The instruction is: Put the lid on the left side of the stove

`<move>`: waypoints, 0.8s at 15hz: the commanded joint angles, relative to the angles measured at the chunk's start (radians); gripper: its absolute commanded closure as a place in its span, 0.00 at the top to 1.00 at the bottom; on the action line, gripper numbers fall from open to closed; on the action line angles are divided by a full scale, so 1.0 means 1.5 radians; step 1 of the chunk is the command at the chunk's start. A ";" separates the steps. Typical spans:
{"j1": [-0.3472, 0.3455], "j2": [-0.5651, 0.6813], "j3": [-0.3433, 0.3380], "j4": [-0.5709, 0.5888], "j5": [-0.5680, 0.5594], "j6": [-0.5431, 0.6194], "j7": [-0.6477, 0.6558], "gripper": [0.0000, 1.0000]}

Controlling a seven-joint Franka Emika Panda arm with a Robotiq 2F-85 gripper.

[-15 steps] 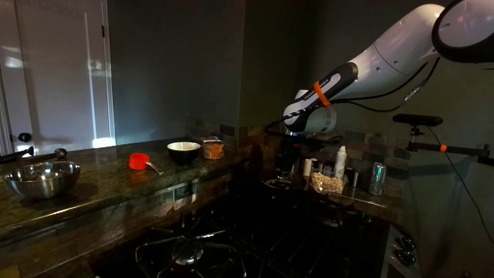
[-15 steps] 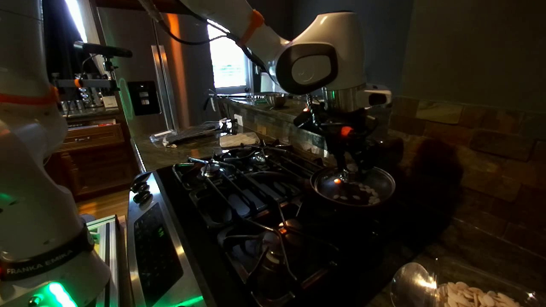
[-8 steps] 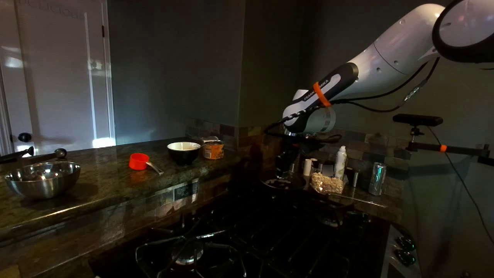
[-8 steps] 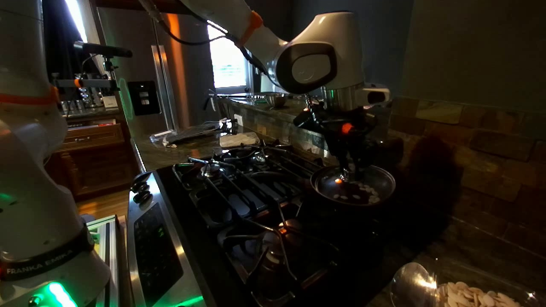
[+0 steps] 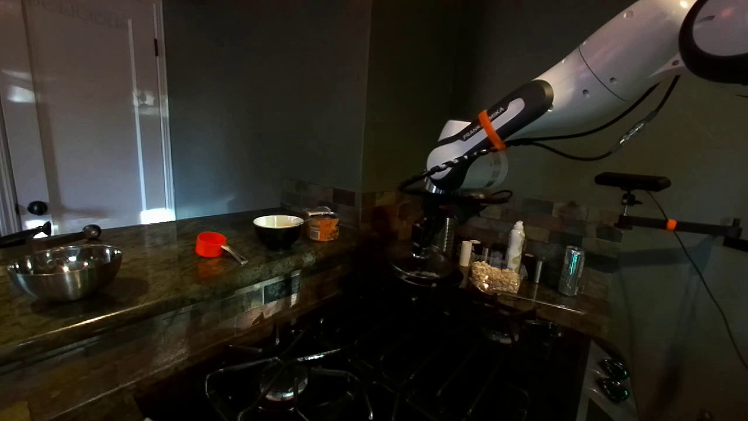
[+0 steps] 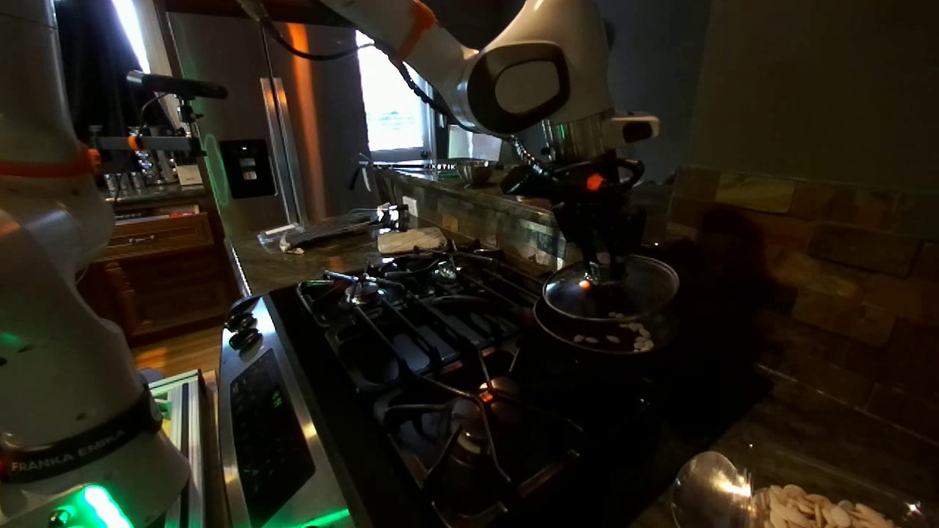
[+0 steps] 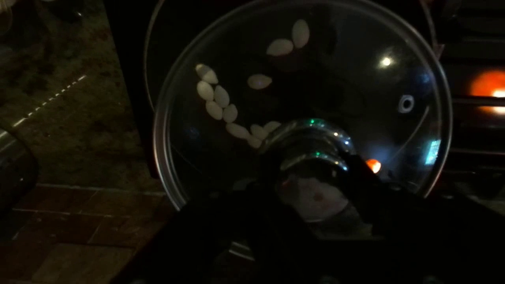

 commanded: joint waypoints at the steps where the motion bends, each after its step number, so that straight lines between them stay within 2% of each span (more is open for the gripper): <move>1: 0.004 -0.038 0.010 0.016 -0.006 -0.085 -0.021 0.24; 4: 0.015 -0.049 0.026 0.040 -0.003 -0.206 -0.074 0.24; 7: 0.038 -0.060 0.041 0.048 -0.027 -0.281 -0.096 0.24; 12: 0.096 -0.061 0.091 0.017 -0.037 -0.291 -0.145 0.24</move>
